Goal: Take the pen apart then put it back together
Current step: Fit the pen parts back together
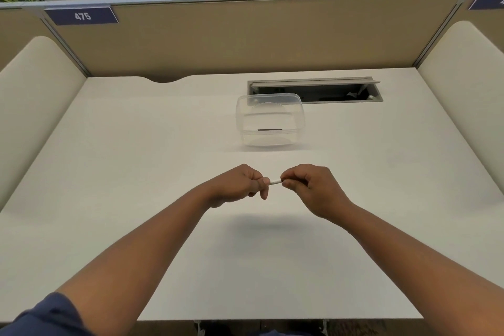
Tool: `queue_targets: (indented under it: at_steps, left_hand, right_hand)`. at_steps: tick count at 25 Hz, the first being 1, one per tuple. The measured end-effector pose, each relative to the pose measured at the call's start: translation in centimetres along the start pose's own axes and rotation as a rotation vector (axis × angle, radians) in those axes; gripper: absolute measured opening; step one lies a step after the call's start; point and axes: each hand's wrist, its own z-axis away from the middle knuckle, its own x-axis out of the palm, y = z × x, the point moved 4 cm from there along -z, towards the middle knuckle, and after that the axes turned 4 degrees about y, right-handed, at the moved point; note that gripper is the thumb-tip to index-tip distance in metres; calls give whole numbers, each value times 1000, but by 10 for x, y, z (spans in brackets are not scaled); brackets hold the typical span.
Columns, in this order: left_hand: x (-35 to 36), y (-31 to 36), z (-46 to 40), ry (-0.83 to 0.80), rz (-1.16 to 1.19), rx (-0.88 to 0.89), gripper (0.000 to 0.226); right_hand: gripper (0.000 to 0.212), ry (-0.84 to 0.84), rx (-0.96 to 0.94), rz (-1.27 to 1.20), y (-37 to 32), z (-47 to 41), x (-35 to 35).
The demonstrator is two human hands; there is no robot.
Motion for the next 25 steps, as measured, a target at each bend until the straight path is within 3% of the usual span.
queue_targets:
  at_steps: [6,11,14,16,20,22,25]
  left_hand:
    - [3,1,-1,-144,69,-41,35]
    - [14,1,2,47,-81,0,40]
    - [23,8,4,206,-555,46,40]
    - [27,10,6,293,-689,92,41]
    - [20,7,0,259,-427,41,39]
    - [18,6,-3,237,-369,34,40]
    - [16,-2,-4,187,-216,37,41]
  right_hand:
    - [8,38,-266,143,-5,3,-3]
    - [13,-61,208,30,0,5,1]
    - [13,-153,544,-167,13,8,5]
    - [14,-185,665,-325,18,8,6]
    - [17,-156,665,-489,15,4,3]
    - [20,-121,594,-457,15,3,1]
    - [8,-89,436,-346,12,4,-4]
